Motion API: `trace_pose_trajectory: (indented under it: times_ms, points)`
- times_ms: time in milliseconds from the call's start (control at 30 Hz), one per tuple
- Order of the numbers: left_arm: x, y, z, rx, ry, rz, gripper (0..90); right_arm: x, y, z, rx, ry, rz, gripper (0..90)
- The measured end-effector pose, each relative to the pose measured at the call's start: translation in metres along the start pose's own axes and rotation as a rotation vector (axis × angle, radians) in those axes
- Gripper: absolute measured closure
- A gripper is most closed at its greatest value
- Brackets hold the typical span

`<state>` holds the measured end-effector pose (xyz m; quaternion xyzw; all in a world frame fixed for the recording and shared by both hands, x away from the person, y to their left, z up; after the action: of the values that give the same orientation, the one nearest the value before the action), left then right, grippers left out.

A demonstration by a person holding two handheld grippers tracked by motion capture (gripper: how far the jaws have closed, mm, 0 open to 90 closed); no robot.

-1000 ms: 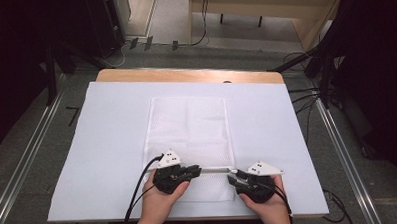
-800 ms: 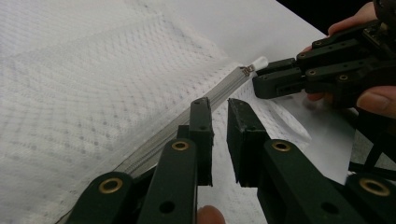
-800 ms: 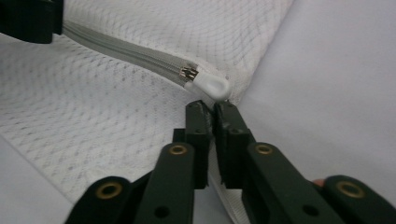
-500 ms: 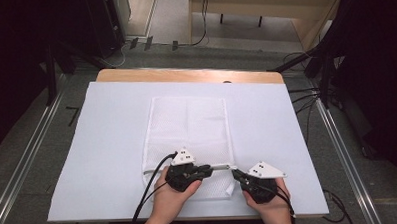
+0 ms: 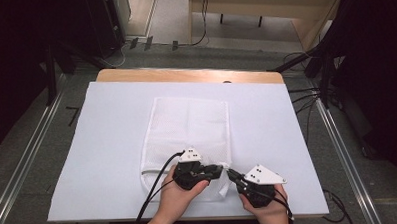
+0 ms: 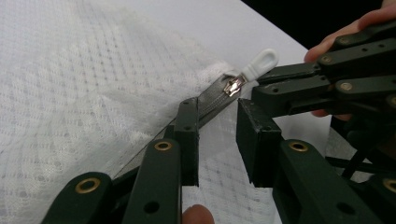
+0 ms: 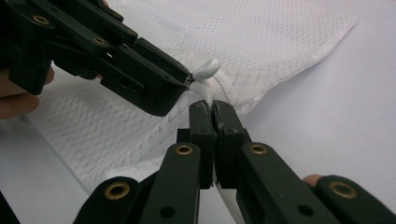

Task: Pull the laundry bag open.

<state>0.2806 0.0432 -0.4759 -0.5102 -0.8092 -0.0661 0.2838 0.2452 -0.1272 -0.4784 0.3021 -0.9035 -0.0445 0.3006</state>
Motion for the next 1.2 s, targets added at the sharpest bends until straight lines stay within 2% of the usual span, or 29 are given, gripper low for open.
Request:
trace_pose_trajectory:
  times_ms: [67,133,367,400,433,500,533,567,700,867,1067,1200]
  points:
    - [0.004,-0.001,-0.003,-0.004,-0.024,-0.01,69.9,-0.001,0.0,0.0,0.001,0.005,-0.005,89.3]
    - [0.005,-0.002,-0.006,0.01,-0.041,0.001,68.7,-0.002,0.001,0.001,0.004,0.01,-0.005,89.3]
    - [0.004,-0.007,-0.017,0.03,-0.049,0.012,60.7,-0.004,0.004,0.001,0.007,0.015,-0.003,89.3]
    - [0.003,-0.008,-0.018,0.028,-0.051,0.006,60.7,-0.004,0.004,0.001,0.007,0.015,-0.003,89.3]
    - [0.0,-0.01,-0.022,0.017,-0.05,-0.018,55.1,-0.004,0.004,0.001,0.01,0.015,-0.002,89.3]
    - [-0.004,-0.013,-0.026,0.004,-0.04,-0.046,51.0,-0.004,0.004,0.001,0.011,0.015,-0.001,89.3]
    - [-0.004,-0.013,-0.026,0.004,-0.04,-0.046,50.5,-0.004,0.004,0.001,0.011,0.015,-0.001,89.3]
    - [-0.007,-0.014,-0.028,0.01,-0.03,-0.077,50.3,-0.004,0.004,0.001,0.011,0.013,-0.001,89.3]
    - [-0.011,-0.012,-0.028,0.022,-0.014,-0.085,55.3,-0.003,0.003,0.002,0.014,0.014,-0.003,89.3]
    - [-0.006,-0.01,-0.028,0.035,-0.02,-0.056,67.4,-0.003,0.003,0.003,0.013,0.019,-0.002,89.2]
    - [0.001,-0.008,-0.026,0.042,-0.022,-0.031,73.1,-0.003,0.003,0.003,0.017,0.022,0.003,89.3]
    - [0.008,-0.005,-0.022,0.069,-0.026,-0.004,77.0,-0.003,0.002,0.003,0.016,0.019,0.007,89.3]
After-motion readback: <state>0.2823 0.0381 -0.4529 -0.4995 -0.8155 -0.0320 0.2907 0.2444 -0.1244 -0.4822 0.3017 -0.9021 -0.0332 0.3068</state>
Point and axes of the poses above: each handheld gripper's, and its own axes: x roughly backward along the jaws, z roughly out of its underside, y roughly to its left, the point moved 4 cm from there along -x, roughly forward along the jaws, and after that the axes turned 14 degrees about -x, right-handed, at the moved point
